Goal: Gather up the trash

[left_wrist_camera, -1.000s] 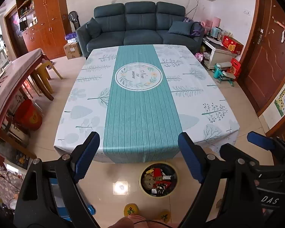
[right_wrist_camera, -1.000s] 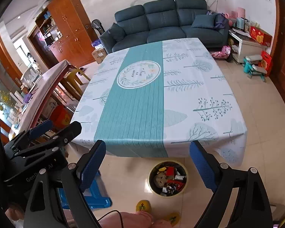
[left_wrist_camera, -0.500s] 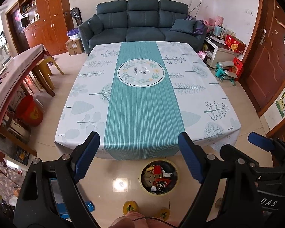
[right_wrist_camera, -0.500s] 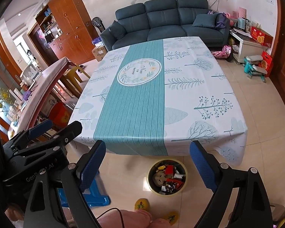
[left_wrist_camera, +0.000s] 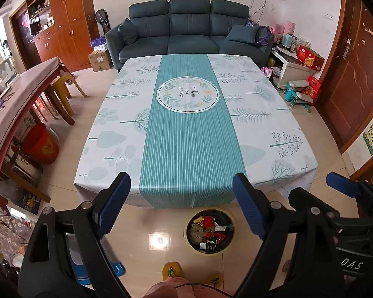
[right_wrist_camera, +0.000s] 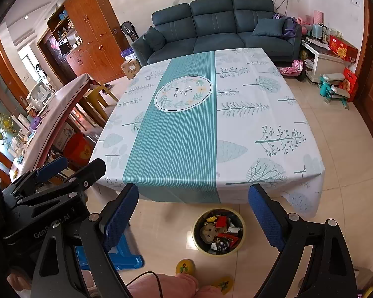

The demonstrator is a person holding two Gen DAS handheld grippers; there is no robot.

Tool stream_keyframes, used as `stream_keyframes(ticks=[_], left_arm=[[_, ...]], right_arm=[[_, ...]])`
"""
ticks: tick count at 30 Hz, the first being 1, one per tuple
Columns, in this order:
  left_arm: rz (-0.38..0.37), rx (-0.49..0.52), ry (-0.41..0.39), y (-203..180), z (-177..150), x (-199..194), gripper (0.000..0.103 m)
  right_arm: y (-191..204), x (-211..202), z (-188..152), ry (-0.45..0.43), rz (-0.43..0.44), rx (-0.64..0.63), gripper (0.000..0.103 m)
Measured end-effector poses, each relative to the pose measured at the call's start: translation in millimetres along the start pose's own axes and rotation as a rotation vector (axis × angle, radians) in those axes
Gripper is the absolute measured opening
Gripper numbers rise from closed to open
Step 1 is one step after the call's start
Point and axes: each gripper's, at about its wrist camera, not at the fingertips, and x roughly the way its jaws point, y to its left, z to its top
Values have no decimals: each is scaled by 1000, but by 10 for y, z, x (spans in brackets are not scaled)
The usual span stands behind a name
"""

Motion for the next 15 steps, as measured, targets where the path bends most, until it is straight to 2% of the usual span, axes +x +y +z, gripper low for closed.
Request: stream_keyframes(ticks=[15], left_arm=[[8,-6,7,8,-66,-21,82]], right_arm=[[4,2,-22,3,1,-2,91]])
